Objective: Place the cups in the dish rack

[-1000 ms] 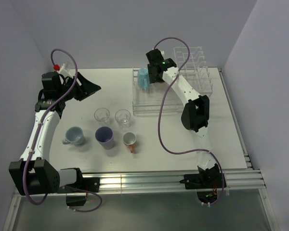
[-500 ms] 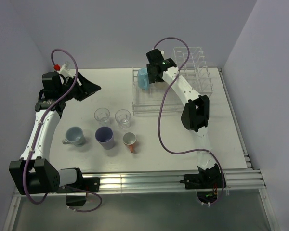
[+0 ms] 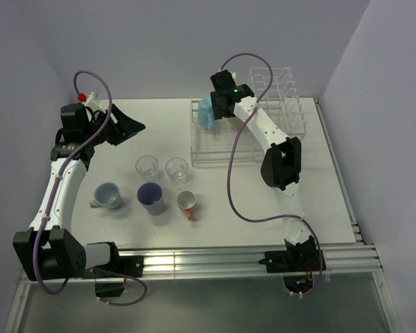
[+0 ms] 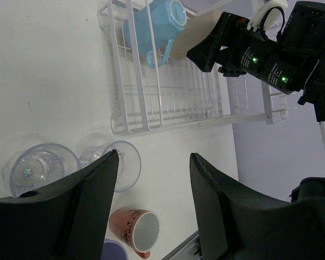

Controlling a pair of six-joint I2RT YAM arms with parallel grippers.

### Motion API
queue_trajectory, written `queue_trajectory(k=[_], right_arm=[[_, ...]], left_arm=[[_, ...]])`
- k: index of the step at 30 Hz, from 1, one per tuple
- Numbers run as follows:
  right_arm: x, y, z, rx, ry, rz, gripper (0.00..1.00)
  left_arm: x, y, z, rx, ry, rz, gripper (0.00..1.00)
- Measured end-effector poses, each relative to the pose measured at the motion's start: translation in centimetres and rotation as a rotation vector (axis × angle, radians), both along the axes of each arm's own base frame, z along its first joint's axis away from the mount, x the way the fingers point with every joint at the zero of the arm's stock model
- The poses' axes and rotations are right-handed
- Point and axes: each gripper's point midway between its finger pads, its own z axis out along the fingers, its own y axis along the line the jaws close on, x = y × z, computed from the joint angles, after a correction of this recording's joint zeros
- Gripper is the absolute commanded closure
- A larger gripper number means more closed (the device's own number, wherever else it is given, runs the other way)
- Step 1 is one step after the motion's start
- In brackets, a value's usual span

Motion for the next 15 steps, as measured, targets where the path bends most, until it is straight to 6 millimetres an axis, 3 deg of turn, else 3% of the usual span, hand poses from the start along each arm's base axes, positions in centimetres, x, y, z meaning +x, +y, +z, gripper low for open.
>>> queue_trajectory(k=[10,15], right_arm=[[-0.4,0.1,-0.5,-0.003,0.011,0.005,0.14],[-1.7,0.7,1.5,0.011,-0.016,0.019,0.14]], left_arm=[[0.2,0.4,-0.5,0.015,0.012,0.025,0.40],[0.6,1.5,-2.5,0.107,0.068,0.132,0.42]])
